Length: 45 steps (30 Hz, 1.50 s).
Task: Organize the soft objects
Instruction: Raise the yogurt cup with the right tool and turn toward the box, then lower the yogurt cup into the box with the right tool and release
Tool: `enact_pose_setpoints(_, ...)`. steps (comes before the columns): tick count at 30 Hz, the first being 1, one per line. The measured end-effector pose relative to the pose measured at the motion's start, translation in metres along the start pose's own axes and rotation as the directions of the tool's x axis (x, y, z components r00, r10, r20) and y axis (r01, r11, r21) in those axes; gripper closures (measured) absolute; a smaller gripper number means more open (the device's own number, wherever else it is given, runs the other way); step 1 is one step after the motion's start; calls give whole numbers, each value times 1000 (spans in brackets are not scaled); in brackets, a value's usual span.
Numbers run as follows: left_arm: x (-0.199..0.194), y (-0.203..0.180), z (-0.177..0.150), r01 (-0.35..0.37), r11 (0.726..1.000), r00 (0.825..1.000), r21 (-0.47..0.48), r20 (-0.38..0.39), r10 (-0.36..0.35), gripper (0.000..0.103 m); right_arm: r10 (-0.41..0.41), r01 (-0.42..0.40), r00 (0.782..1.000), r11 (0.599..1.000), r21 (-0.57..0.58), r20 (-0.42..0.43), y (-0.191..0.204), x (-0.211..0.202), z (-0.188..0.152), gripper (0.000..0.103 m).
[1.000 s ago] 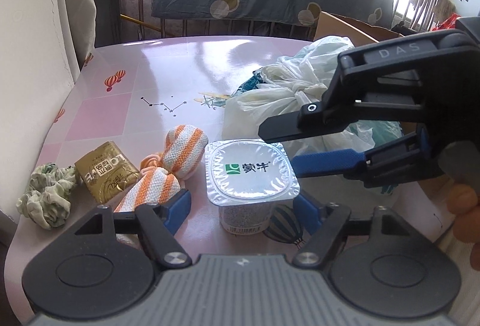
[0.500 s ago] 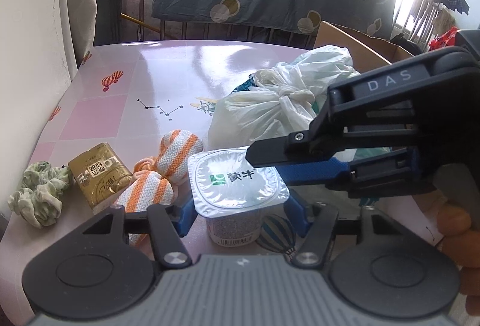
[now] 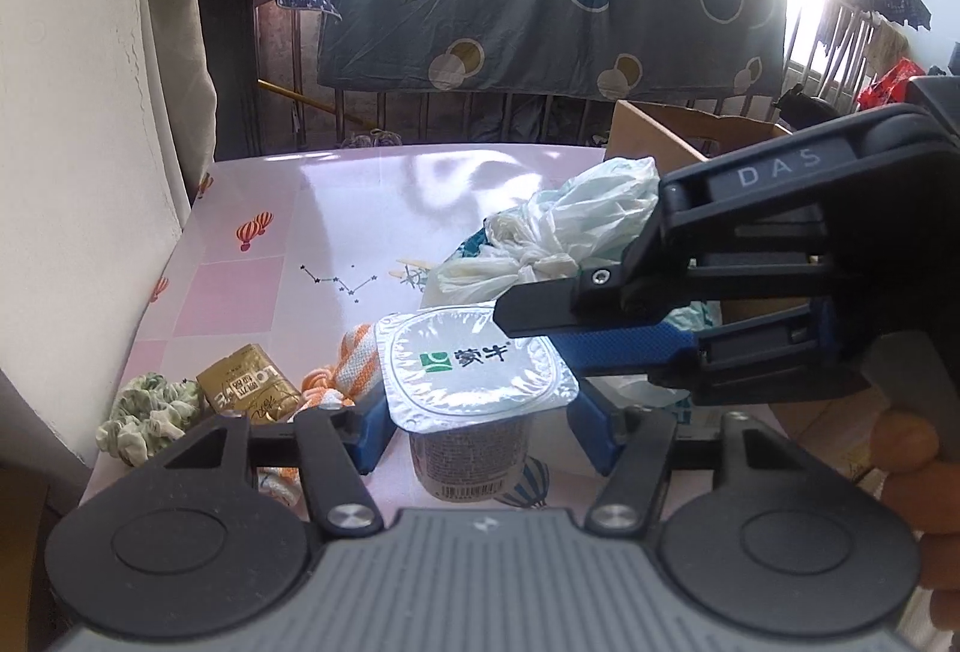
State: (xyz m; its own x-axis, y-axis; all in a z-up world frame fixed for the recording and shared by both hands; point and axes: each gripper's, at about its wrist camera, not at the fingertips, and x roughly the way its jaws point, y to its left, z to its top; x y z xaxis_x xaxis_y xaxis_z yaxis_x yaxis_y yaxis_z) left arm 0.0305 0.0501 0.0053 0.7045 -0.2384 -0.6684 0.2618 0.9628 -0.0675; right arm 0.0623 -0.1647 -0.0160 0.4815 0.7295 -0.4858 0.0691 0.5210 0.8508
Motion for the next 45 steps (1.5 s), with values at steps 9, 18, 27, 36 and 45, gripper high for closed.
enact_pose_setpoints(9,-21,-75,62,103,987,988,124,98,-116,42,15,-11,989,1000,-26,145,22,-96,40,81)
enact_pose_setpoints(18,19,-188,108,288,930,952,229,39,-305,42,-71,55,948,997,60,310,-26,-218,90,79)
enact_pose_setpoints(27,87,-243,101,373,897,924,236,-183,-336,42,-121,60,960,970,235,254,-122,-241,109,79)
enact_pose_setpoints(36,123,-239,83,380,899,898,220,-322,-301,42,-151,112,983,945,308,108,-170,-207,124,79)
enact_pose_setpoints(45,110,-233,85,390,890,904,236,-280,-322,41,-187,161,980,946,280,70,-169,-198,136,77)
